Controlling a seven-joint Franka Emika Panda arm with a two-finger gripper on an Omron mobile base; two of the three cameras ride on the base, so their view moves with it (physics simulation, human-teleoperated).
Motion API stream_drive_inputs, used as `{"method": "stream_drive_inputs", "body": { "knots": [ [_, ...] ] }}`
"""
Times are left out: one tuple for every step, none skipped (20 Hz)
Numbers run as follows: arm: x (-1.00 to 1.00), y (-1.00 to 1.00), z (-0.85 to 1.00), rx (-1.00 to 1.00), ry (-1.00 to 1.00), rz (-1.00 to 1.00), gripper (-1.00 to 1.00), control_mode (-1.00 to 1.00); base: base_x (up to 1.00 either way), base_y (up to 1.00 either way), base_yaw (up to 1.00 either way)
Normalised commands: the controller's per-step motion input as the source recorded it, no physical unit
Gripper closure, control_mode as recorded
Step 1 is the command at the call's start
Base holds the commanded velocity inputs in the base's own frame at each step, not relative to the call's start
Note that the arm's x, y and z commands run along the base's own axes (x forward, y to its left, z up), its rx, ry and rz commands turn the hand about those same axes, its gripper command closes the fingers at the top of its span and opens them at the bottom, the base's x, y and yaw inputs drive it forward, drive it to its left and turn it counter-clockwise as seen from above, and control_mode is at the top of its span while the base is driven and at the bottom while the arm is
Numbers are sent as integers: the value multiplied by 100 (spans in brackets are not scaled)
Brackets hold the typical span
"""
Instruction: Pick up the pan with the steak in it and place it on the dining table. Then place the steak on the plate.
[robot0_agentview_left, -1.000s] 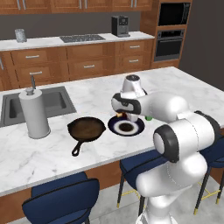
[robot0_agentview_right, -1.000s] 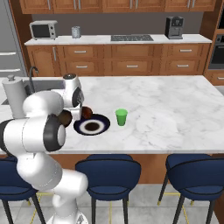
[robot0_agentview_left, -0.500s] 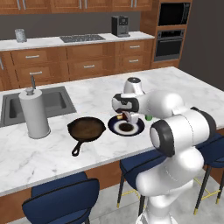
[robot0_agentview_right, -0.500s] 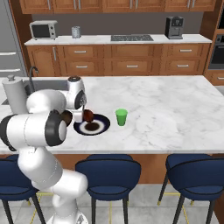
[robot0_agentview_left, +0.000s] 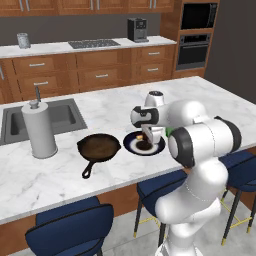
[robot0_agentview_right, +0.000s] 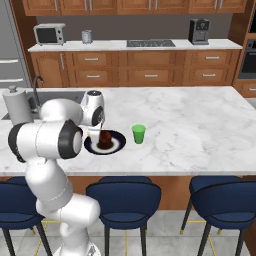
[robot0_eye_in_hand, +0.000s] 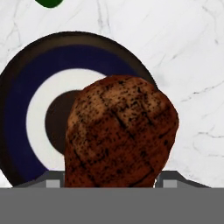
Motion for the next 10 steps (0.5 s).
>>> {"method": "stream_drive_inputs", "body": {
  "knots": [
    [0, 0, -23, 2, 7, 0, 100, -100, 0, 0, 0],
    [0, 0, -22, 3, 6, 0, 100, -100, 0, 0, 0],
    [0, 0, -21, 3, 5, 0, 100, -100, 0, 0, 0],
    [1, 0, -20, 3, 5, 0, 100, -100, 0, 0, 0],
    [2, 0, -20, 4, 4, 0, 100, -100, 0, 0, 0],
    [4, 0, -22, 4, 3, 0, 100, -100, 0, 0, 0],
    [5, 0, -24, 3, 3, 0, 100, -100, 0, 0, 0],
    [6, 0, -25, 3, 3, 0, 100, -100, 0, 0, 0],
    [6, 0, -26, 3, 2, 0, 100, -100, 0, 0, 0],
    [4, 0, -25, 2, 2, 0, 100, -100, 0, 0, 0]
  ]
}}
